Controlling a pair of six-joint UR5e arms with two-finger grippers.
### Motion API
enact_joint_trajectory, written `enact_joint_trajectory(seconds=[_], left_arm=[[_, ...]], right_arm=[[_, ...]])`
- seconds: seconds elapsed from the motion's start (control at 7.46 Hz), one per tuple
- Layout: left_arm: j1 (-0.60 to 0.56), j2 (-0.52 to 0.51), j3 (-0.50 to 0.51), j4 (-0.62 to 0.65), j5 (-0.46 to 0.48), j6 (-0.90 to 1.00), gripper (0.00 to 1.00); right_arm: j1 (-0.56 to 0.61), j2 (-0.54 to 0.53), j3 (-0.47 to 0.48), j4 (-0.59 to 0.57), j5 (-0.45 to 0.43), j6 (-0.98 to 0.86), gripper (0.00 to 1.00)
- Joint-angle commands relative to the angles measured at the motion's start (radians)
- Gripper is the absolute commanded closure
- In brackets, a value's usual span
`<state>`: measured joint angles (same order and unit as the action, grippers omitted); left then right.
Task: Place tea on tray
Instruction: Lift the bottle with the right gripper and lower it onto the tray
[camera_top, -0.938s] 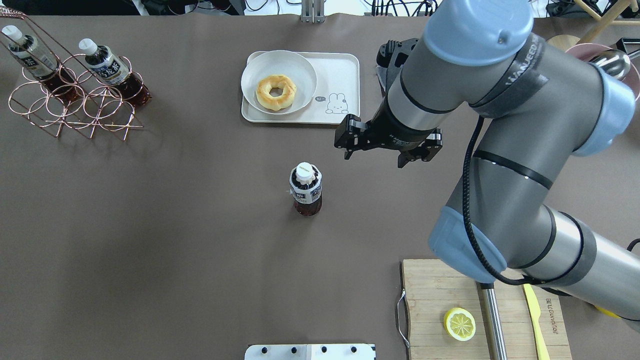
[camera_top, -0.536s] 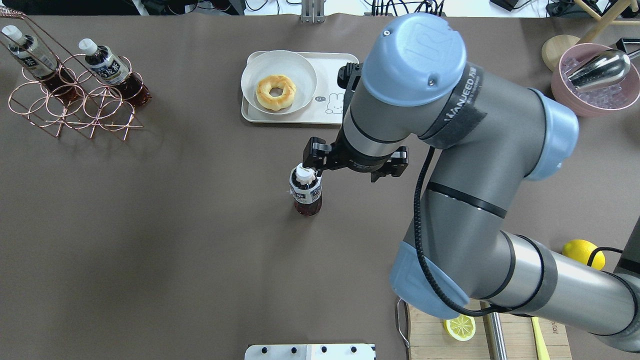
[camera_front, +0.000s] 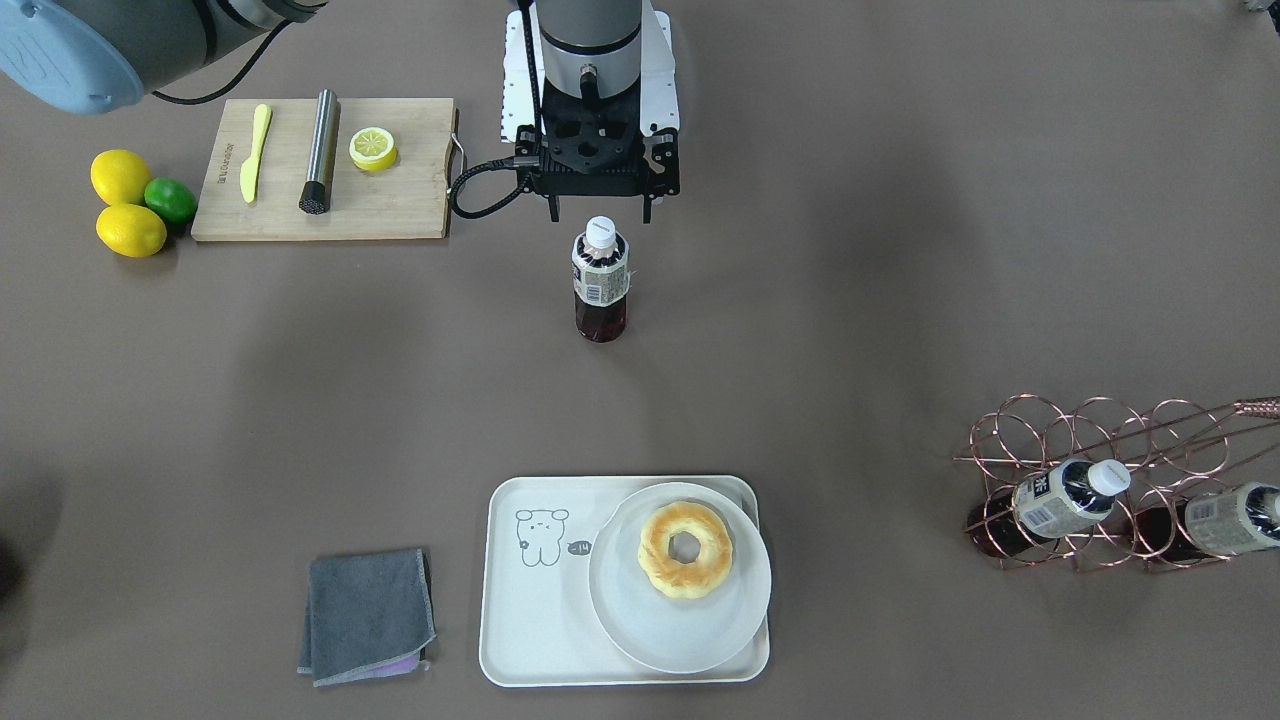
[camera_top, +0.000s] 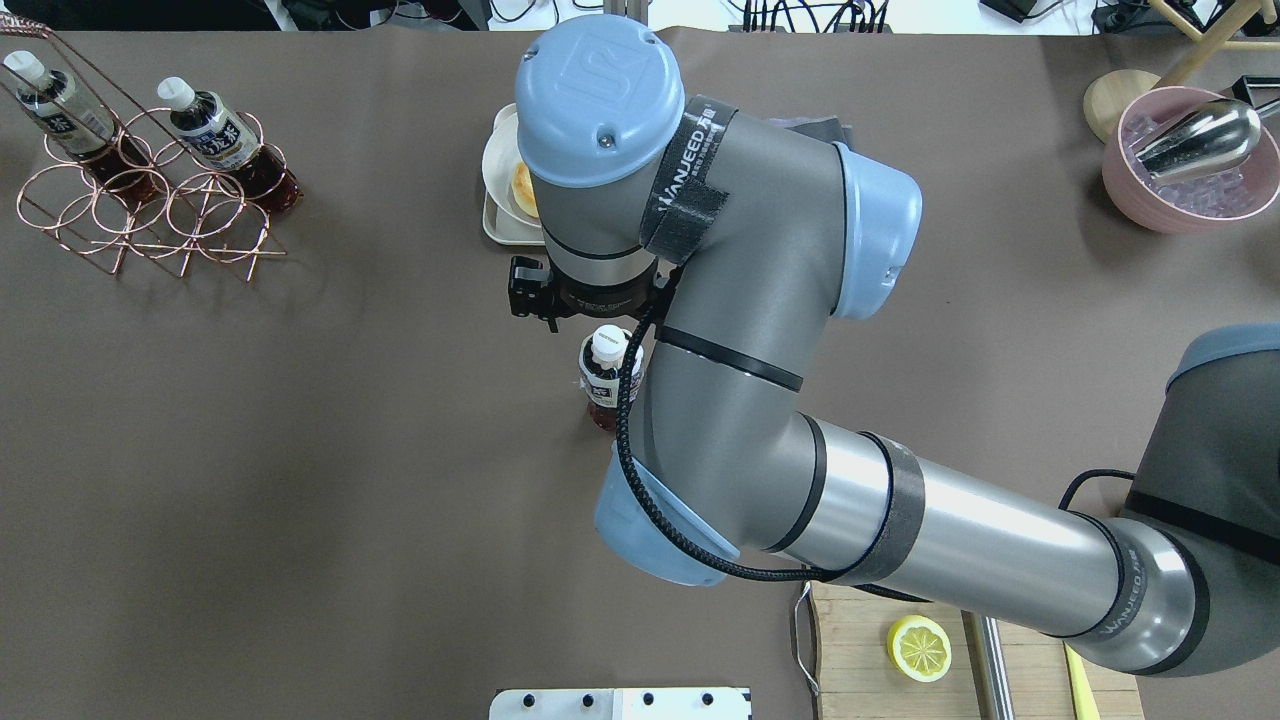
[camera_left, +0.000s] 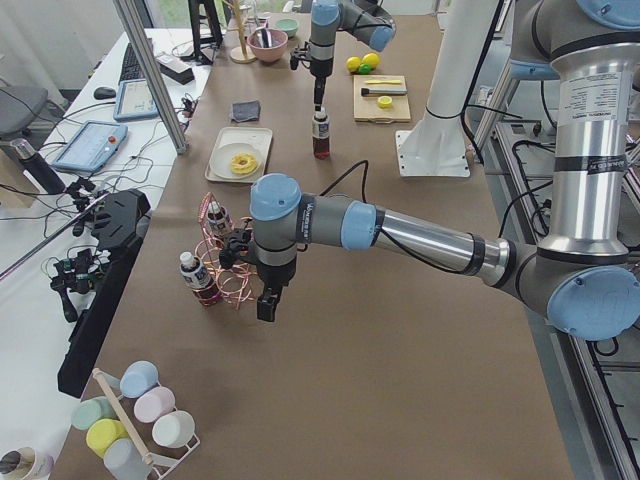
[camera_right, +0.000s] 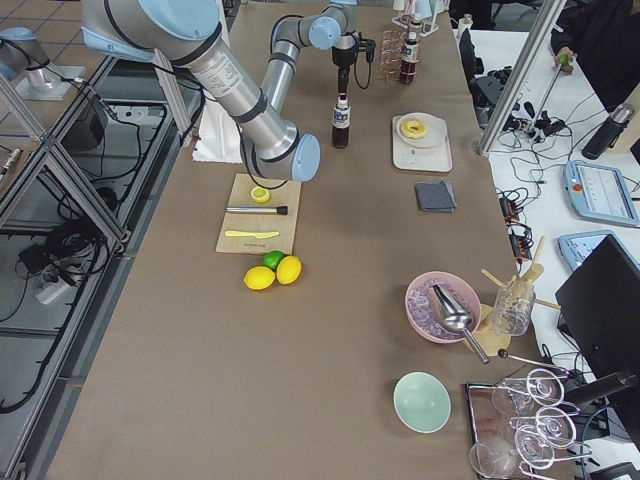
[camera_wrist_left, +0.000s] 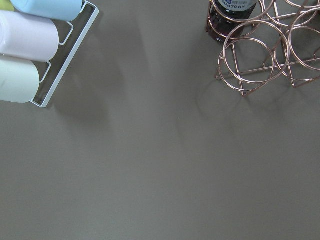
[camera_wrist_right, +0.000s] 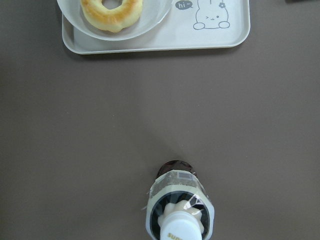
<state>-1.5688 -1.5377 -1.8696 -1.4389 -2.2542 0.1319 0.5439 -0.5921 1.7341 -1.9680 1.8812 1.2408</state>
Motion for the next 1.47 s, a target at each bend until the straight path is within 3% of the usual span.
enact_joint_trajectory(seconds=[0.0, 0.13, 0.4, 0.54, 0.67, 0.8, 1.07, 1.34], left_arm=[[0.001, -0.01, 0.01, 0.0, 0.001, 0.0, 0.03], [0.001, -0.012, 0.01, 0.0, -0.001, 0.0, 0.03], [0.001, -0.015, 0.01, 0.0, 0.001, -0.002, 0.03], [0.001, -0.018, 0.01, 0.0, 0.001, -0.002, 0.03], [0.003, -0.021, 0.015, 0.0, 0.001, -0.002, 0.03], [0.003, -0.024, 0.015, 0.0, 0.001, -0.002, 0.03], [0.003, -0.024, 0.015, 0.0, 0.001, -0.002, 0.03], [0.003, -0.024, 0.014, 0.002, 0.001, -0.002, 0.03]], right_arm=[[-0.016, -0.009, -0.024, 0.004, -0.036, -0.024, 0.13], [-0.018, -0.008, -0.025, 0.006, -0.036, -0.024, 0.2], [-0.018, -0.009, -0.03, 0.008, -0.036, -0.024, 0.48], [-0.018, -0.009, -0.03, 0.008, -0.036, -0.024, 0.68], [-0.016, -0.009, -0.031, 0.008, -0.036, -0.024, 0.73], [-0.016, -0.009, -0.03, 0.008, -0.036, -0.024, 1.0], [-0.015, -0.003, -0.031, 0.006, -0.056, -0.026, 1.0], [0.069, 0.035, -0.028, -0.017, 0.019, -0.035, 1.0]])
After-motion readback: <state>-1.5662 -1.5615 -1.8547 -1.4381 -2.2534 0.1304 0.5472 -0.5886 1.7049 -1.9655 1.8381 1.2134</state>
